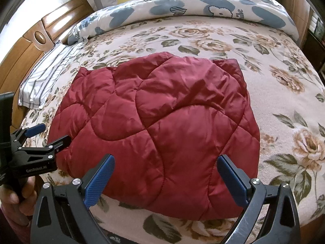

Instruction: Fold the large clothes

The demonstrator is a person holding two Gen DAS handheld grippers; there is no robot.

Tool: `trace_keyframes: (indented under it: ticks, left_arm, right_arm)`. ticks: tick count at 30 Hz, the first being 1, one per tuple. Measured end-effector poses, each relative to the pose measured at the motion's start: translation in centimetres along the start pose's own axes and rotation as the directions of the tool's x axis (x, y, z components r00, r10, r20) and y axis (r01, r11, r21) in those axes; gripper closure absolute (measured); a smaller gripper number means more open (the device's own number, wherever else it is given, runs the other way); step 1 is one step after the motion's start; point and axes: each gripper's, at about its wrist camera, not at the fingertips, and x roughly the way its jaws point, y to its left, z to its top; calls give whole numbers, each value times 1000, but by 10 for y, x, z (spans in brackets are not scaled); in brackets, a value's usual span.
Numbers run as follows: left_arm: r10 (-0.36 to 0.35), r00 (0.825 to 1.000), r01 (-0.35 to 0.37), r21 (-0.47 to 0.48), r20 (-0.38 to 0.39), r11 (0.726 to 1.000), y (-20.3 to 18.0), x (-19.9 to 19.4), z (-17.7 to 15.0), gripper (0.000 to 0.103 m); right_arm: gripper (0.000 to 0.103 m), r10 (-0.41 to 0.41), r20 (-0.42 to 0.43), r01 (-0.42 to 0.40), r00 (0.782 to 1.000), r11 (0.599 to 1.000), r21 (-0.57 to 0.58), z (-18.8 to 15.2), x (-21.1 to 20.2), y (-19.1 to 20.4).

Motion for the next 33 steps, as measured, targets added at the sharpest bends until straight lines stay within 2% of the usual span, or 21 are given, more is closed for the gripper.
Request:
trace_keyframes:
  ticks: [33]
  left_arm:
    - [5, 1000, -5, 8, 7, 1000, 2, 0, 3, 0]
  right_arm:
    - [2, 0, 8, 0, 1000, 1000, 15, 4, 4, -9]
